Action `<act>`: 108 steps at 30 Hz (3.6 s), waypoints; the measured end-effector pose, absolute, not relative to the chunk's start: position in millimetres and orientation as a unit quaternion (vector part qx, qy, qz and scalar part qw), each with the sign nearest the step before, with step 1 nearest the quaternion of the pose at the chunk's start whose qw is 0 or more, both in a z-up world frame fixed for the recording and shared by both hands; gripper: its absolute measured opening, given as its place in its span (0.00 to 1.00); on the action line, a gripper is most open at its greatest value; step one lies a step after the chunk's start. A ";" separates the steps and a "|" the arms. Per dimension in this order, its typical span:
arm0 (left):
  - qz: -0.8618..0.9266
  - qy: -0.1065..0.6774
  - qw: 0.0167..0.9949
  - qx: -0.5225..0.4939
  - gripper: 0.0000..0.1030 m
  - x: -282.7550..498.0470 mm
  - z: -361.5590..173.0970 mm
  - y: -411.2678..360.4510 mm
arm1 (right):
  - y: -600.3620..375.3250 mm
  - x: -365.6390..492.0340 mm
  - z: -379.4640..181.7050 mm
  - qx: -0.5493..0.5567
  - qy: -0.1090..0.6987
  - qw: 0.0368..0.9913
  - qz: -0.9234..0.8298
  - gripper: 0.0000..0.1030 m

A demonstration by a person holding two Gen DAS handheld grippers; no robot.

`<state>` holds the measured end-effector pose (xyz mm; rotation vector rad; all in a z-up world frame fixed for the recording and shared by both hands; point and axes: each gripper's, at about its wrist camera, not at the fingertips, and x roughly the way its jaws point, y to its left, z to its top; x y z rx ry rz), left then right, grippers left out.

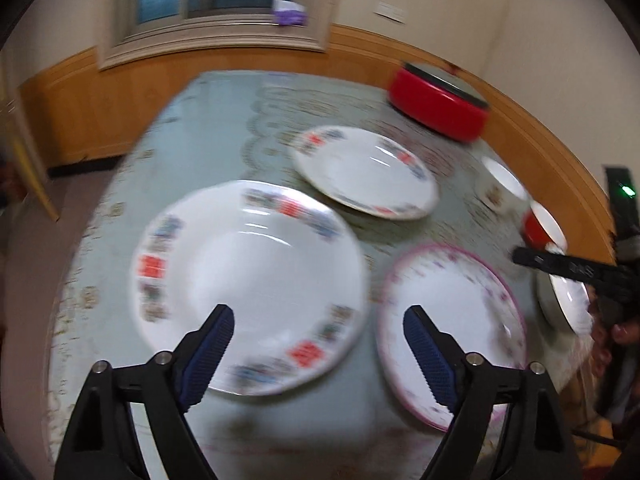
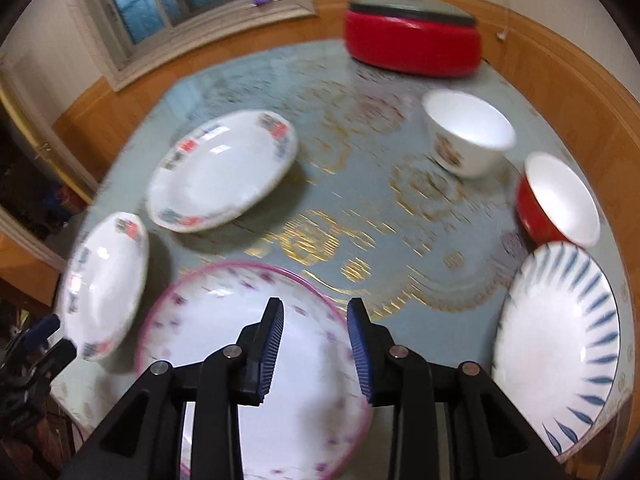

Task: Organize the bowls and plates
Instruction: 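Close the right tool on the rim of the large red-pattern deep plate, then lift the large deep plate with the right tool toward the pink-rimmed plate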

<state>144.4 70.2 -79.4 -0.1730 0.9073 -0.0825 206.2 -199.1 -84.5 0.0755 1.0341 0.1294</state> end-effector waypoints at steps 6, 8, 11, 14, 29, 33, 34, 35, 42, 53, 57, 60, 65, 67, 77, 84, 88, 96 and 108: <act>0.037 0.424 0.898 -0.108 0.98 157.3 -79.2 131.5 | -142.8 217.2 -75.0 0.027 0.491 0.863 0.116 0.40; 0.058 0.431 0.894 -0.110 0.98 163.3 -84.4 147.7 | -120.3 222.3 -78.0 0.015 0.498 0.857 0.132 0.40; 0.080 0.441 0.886 -0.114 0.98 173.1 -94.0 166.6 | -93.1 227.2 -87.5 0.009 0.512 0.846 0.151 0.40; 0.088 0.447 0.882 -0.121 0.98 180.0 -103.2 180.6 | -73.9 232.5 -93.4 -0.002 0.516 0.842 0.159 0.40; 0.068 0.475 0.865 -0.150 0.98 205.4 -126.4 201.9 | -36.9 259.2 -123.5 -0.002 0.551 0.820 0.156 0.40; 0.070 0.478 0.865 -0.135 0.98 209.8 -129.1 198.9 | -36.1 262.4 -127.6 -0.003 0.557 0.816 0.153 0.41; 0.071 0.480 0.865 -0.129 0.98 210.9 -129.6 197.4 | -35.5 263.3 -128.9 -0.003 0.558 0.816 0.153 0.41; 0.070 0.481 0.865 -0.125 0.98 211.9 -130.1 195.9 | -34.6 264.3 -129.8 -0.003 0.559 0.815 0.153 0.41; 0.060 0.482 0.867 -0.114 0.98 216.5 -133.7 189.3 | -28.9 274.9 -143.1 -0.007 0.574 0.803 0.158 0.41; 0.036 0.486 0.867 -0.103 0.91 227.4 -144.8 180.1 | -22.2 292.0 -165.5 0.021 0.600 0.781 0.170 0.41; 0.022 0.493 0.865 -0.096 0.80 231.4 -150.3 175.9 | -16.0 293.8 -169.8 0.013 0.598 0.781 0.179 0.41; 0.017 0.500 0.862 -0.089 0.73 234.3 -155.1 173.8 | -11.0 294.9 -170.9 0.012 0.595 0.782 0.184 0.41; 0.007 0.501 0.861 -0.091 0.65 235.3 -160.2 172.5 | -1.5 298.0 -172.8 0.010 0.593 0.782 0.192 0.41; 0.004 0.499 0.862 -0.088 0.63 235.3 -160.5 171.6 | 1.8 298.0 -173.3 0.009 0.592 0.782 0.194 0.41; -0.004 0.493 0.866 -0.088 0.45 236.5 -159.4 171.4 | 8.1 299.4 -176.0 -0.001 0.588 0.785 0.193 0.30; 0.008 0.495 0.865 -0.078 0.45 235.1 -157.9 166.2 | 3.8 300.7 -176.7 0.016 0.594 0.784 0.180 0.30; 0.014 0.494 0.866 -0.076 0.45 230.9 -155.8 165.6 | 3.4 300.9 -176.3 0.029 0.598 0.781 0.177 0.29; 0.030 0.469 0.879 -0.078 0.45 223.1 -129.8 162.9 | -2.3 297.2 -155.0 0.055 0.581 0.791 0.185 0.30; 0.003 0.443 0.893 -0.085 0.45 219.1 -91.1 129.8 | -41.7 282.2 -111.0 0.080 0.548 0.815 0.171 0.30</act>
